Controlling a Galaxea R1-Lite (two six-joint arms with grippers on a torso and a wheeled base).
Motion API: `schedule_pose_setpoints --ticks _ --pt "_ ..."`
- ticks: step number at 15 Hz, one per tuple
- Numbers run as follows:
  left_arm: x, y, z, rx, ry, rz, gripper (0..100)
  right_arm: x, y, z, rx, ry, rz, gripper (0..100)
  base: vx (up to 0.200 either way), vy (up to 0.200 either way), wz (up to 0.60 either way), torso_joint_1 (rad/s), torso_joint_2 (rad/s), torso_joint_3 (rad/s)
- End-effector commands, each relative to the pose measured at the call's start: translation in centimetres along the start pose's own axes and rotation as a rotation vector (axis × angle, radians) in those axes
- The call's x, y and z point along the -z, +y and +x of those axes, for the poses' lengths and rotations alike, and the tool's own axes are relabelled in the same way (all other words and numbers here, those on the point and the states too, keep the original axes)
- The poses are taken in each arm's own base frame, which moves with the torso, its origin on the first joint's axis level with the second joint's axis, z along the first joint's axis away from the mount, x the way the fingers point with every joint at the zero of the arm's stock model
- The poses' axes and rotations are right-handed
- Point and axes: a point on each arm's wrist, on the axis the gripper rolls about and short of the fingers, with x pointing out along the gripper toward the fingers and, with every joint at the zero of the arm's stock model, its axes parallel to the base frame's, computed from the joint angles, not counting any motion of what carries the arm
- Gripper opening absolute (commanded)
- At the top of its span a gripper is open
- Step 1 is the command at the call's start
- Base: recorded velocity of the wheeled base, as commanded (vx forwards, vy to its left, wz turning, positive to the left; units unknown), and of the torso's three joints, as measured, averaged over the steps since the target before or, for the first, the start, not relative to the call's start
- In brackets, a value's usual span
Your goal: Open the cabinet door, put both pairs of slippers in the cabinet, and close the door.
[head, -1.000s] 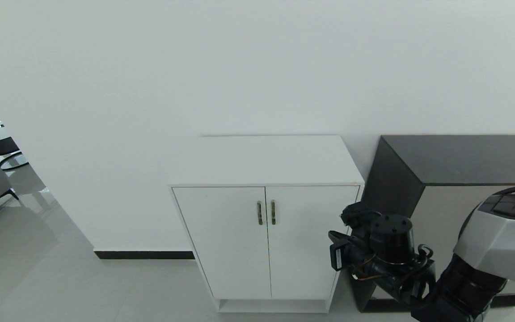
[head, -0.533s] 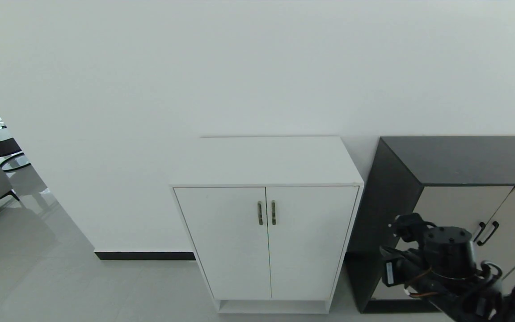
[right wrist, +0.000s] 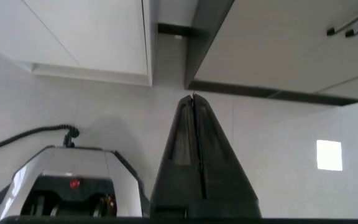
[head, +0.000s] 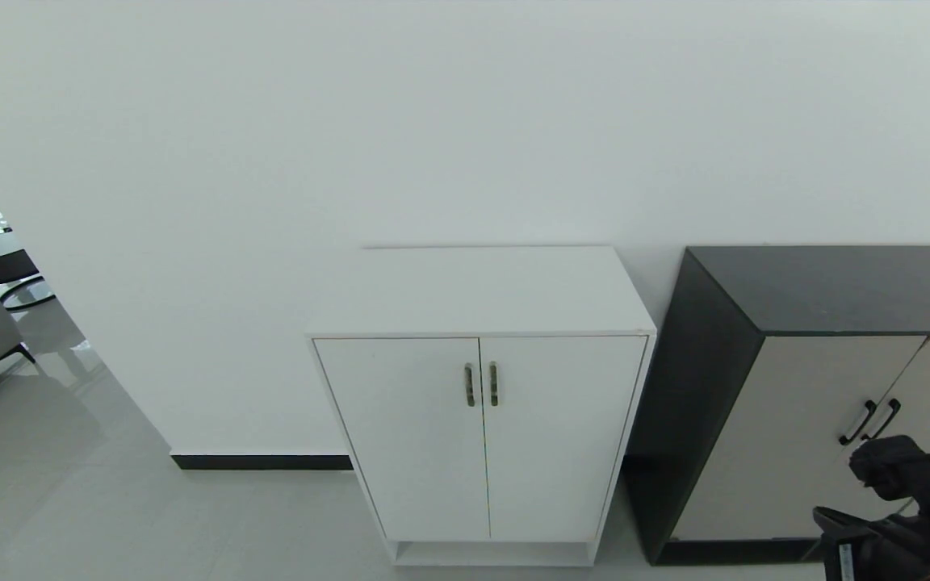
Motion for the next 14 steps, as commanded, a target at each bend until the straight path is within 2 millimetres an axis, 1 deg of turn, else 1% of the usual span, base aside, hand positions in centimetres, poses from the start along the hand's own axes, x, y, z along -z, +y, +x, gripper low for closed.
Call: schedule_pose_setpoints --ticks 1,3,5,7,9,11,12,14 --pt "0.0 0.0 0.0 0.0 0.001 0.0 0 0.3 -1.2 -3.1 0.005 -0.011 0.04 0 0.0 0.0 0.0 0.0 0.0 0.0" --pt "0.0 0.0 0.0 -0.002 0.0 -0.003 0 1.6 -2.1 -5.9 -0.015 0.006 0.04 0 0.0 0.0 0.0 0.0 0.0 0.0" --pt "0.0 0.0 0.0 0.0 0.001 -0.002 0 2.8 -2.9 -8.4 -0.017 -0.034 0.054 0 0.0 0.0 0.0 0.0 0.0 0.0" --pt "0.0 0.0 0.0 0.0 0.001 -0.002 0 4.7 -3.5 -10.3 -0.026 -0.035 0.048 0 0.0 0.0 0.0 0.0 0.0 0.0" --pt "0.0 0.0 0.0 0.0 0.001 -0.002 0 6.8 -4.0 -12.4 -0.137 -0.13 0.057 0 0.0 0.0 0.0 0.0 0.0 0.0" --pt "0.0 0.0 0.0 0.0 0.0 0.0 0 7.1 -4.2 -13.4 -0.201 -0.218 0.065 0 0.0 0.0 0.0 0.0 0.0 0.0" --pt "0.0 0.0 0.0 0.0 0.001 0.0 0 7.2 -4.2 -13.5 -0.217 -0.231 0.051 0 0.0 0.0 0.0 0.0 0.0 0.0" --pt "0.0 0.0 0.0 0.0 0.001 0.003 0 7.6 -4.0 -13.2 -0.248 -0.207 -0.05 0 0.0 0.0 0.0 0.0 0.0 0.0"
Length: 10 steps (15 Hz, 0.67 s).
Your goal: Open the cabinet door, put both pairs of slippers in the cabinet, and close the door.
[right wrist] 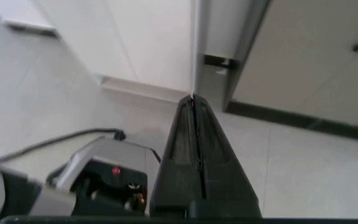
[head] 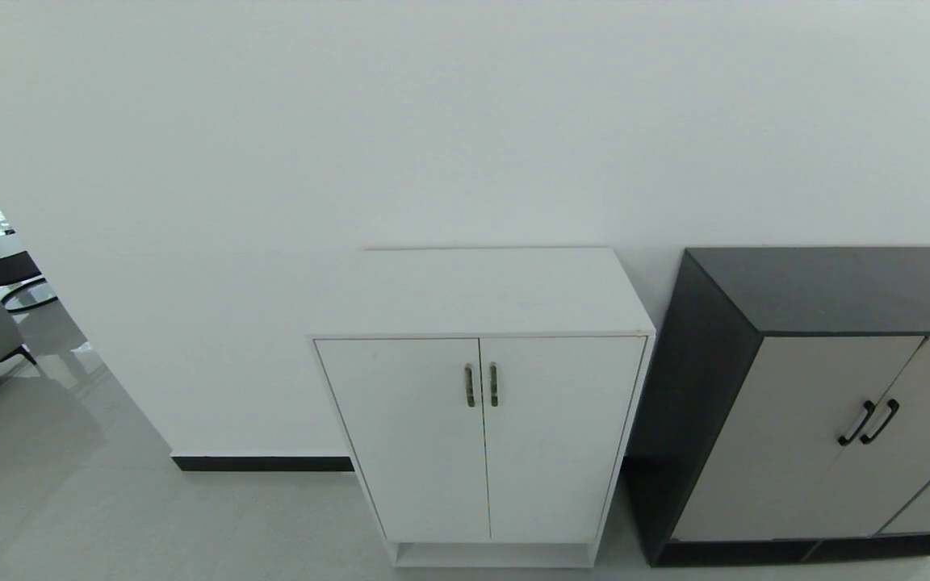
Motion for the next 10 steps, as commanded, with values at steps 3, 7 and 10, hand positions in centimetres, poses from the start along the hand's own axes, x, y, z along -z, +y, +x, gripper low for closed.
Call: schedule_pose_setpoints --ticks 3,7,10 --pt "0.0 0.0 0.0 -0.002 0.001 0.0 0 0.7 0.0 -0.9 0.12 -0.108 0.029 0 0.0 0.0 0.0 0.0 0.0 0.0" --pt "0.0 0.0 0.0 0.0 0.001 0.0 0 1.5 0.4 -2.4 0.283 -0.331 0.079 0 0.0 0.0 0.0 0.0 0.0 0.0" --pt "0.0 0.0 0.0 0.0 0.001 -0.002 0 1.7 0.6 -2.7 0.309 -0.378 0.081 0 0.0 0.0 0.0 0.0 0.0 0.0"
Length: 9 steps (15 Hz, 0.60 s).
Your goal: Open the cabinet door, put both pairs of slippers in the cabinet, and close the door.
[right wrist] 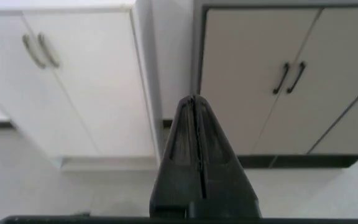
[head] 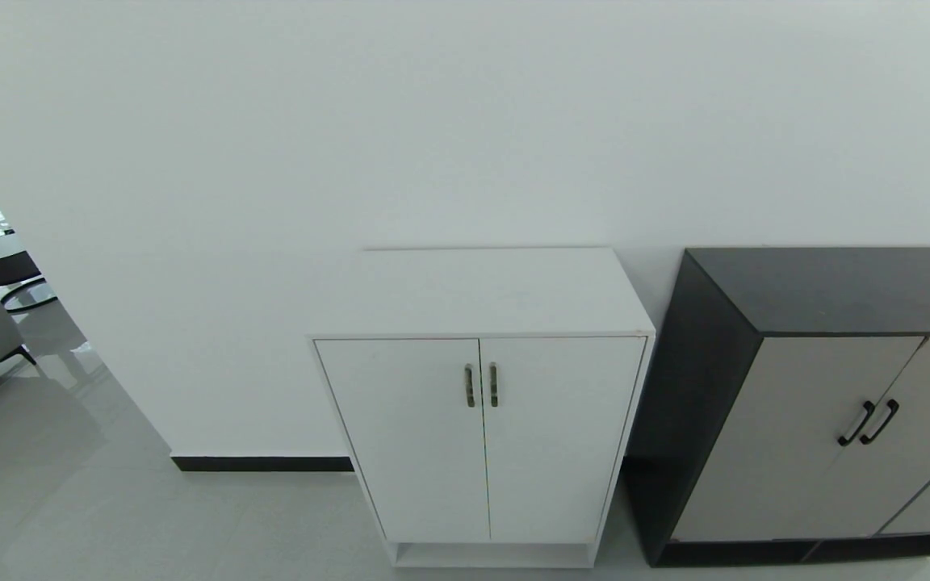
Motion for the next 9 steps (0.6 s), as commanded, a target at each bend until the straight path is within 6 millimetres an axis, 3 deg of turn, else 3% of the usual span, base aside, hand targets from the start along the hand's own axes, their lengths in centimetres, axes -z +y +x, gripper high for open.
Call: schedule_pose_setpoints --ticks 1,9 --pt "-0.02 0.0 0.01 0.001 -0.001 -0.002 0 0.2 0.04 -0.57 0.016 -0.075 0.02 0 0.0 0.0 0.0 0.0 0.0 0.0" --pt "0.0 0.0 0.01 -0.001 0.001 -0.002 0 0.23 0.04 -0.65 0.022 -0.086 0.024 0 0.0 0.0 0.0 0.0 0.0 0.0"
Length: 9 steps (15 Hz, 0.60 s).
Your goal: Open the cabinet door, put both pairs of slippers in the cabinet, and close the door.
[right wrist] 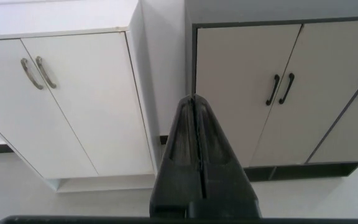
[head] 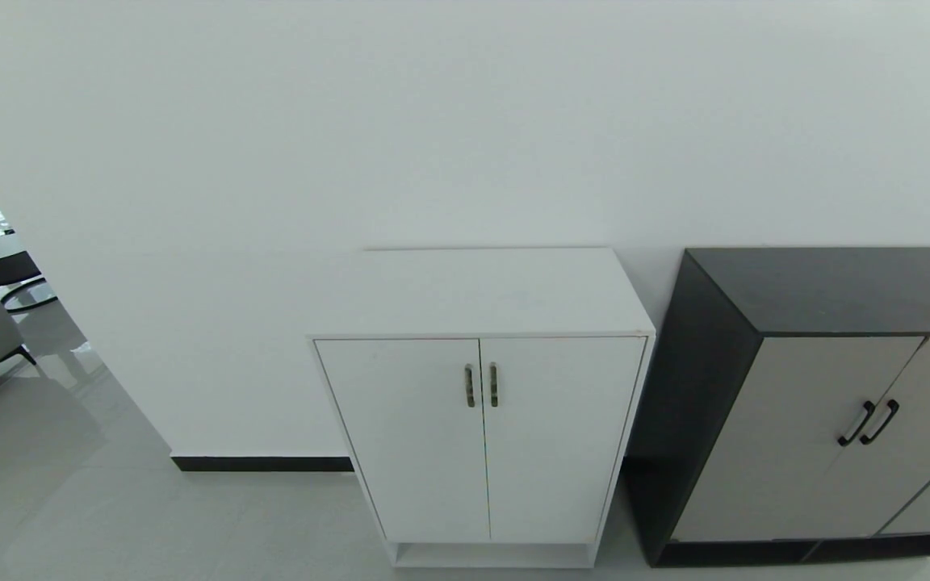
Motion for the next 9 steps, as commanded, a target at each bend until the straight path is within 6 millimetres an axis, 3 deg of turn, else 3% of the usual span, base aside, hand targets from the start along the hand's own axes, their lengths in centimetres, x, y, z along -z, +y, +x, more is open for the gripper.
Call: schedule_pose_setpoints --ticks 1,9 --pt "-0.02 0.0 0.01 0.0 0.0 0.0 0 0.02 -0.01 0.02 0.002 0.003 0.005 0 0.0 0.0 0.0 0.0 0.0 0.0" --pt "0.0 0.0 0.01 0.0 0.001 0.0 0 0.02 -0.01 0.02 0.005 0.003 0.0 0 0.0 0.0 0.0 0.0 0.0 0.0"
